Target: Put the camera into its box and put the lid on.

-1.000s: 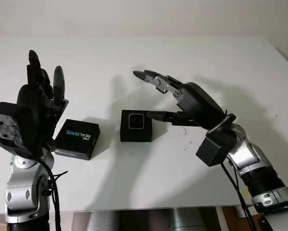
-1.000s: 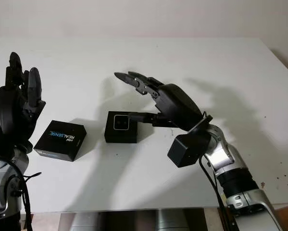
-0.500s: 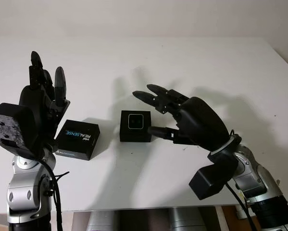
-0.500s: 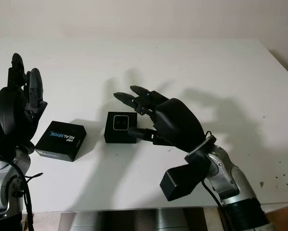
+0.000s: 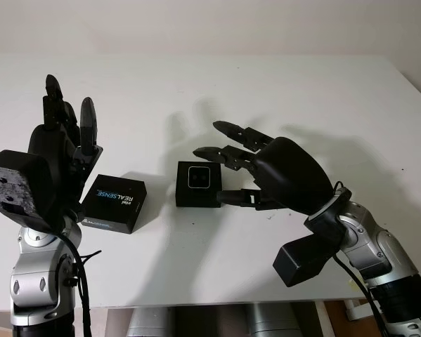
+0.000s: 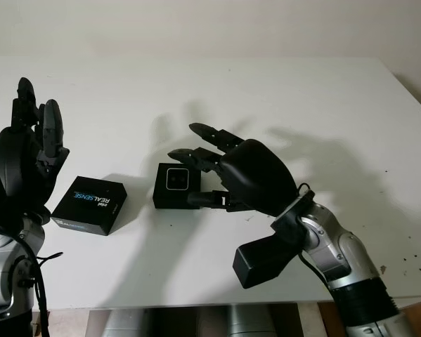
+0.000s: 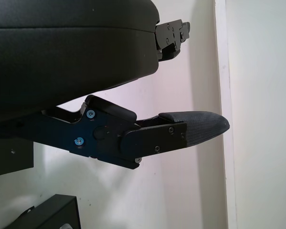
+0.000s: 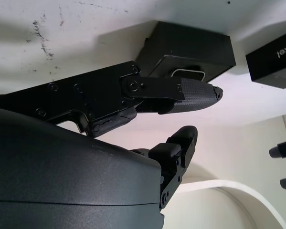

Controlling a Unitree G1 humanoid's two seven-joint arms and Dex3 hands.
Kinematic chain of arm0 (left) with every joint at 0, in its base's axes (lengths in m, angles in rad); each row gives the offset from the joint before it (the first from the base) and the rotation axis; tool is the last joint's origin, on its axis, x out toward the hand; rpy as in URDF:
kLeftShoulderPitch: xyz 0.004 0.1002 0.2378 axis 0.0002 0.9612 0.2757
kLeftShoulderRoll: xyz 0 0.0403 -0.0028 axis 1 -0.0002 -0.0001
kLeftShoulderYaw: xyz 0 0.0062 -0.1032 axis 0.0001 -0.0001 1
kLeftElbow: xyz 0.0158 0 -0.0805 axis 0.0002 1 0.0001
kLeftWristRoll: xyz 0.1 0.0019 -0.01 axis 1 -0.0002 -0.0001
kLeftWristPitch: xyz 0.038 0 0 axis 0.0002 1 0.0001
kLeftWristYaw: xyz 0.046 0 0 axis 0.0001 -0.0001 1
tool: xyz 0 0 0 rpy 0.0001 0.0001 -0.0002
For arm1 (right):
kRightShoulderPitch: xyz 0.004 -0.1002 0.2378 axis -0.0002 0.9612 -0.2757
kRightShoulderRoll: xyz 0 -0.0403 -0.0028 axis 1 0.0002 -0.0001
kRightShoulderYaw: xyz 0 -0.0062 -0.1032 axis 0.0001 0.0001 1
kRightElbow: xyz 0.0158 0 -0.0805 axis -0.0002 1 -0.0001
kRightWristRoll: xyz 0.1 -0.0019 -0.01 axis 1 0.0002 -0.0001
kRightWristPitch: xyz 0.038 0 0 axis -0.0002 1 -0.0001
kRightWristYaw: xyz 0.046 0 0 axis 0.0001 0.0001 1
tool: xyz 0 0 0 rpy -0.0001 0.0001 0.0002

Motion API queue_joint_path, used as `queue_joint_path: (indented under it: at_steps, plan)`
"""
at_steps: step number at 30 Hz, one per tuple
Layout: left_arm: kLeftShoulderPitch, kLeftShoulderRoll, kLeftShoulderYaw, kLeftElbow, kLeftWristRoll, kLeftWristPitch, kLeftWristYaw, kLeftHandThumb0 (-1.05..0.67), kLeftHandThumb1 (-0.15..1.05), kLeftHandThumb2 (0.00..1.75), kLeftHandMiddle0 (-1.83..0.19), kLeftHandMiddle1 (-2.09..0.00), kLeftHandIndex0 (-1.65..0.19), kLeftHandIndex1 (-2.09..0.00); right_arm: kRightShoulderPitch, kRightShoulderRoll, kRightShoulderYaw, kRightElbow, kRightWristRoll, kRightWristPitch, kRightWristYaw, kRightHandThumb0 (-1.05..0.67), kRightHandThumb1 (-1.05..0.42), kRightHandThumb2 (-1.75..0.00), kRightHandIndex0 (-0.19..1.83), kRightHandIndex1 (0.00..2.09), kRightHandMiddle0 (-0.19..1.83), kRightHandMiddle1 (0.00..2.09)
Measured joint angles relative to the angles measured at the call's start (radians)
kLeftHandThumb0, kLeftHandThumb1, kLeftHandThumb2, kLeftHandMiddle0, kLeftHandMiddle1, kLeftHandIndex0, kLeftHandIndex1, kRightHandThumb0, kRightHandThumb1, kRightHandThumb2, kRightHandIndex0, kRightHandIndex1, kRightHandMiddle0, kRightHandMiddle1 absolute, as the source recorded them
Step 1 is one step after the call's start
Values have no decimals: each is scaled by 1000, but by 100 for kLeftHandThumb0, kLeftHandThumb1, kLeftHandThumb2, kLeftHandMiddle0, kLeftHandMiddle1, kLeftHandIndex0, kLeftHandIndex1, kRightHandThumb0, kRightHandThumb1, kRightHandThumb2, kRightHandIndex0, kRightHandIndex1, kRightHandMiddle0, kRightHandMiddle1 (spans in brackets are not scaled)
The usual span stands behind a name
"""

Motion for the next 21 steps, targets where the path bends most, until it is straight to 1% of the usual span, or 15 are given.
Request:
queue_joint_path:
  at_steps: [6, 21]
  plan:
    - [0, 0, -2, 0, 0, 0, -1, -72, 105, 54, 19, 0, 19, 0, -29, -5, 19, 53, -6, 0, -3, -72, -105, -44, 25, 5, 48, 23]
    - [0, 0, -5, -6, 0, 2, 3, -72, 105, 54, 19, 0, 19, 0, -57, -14, 61, 94, -11, 5, 13, -72, -105, -42, 24, 5, 51, 25]
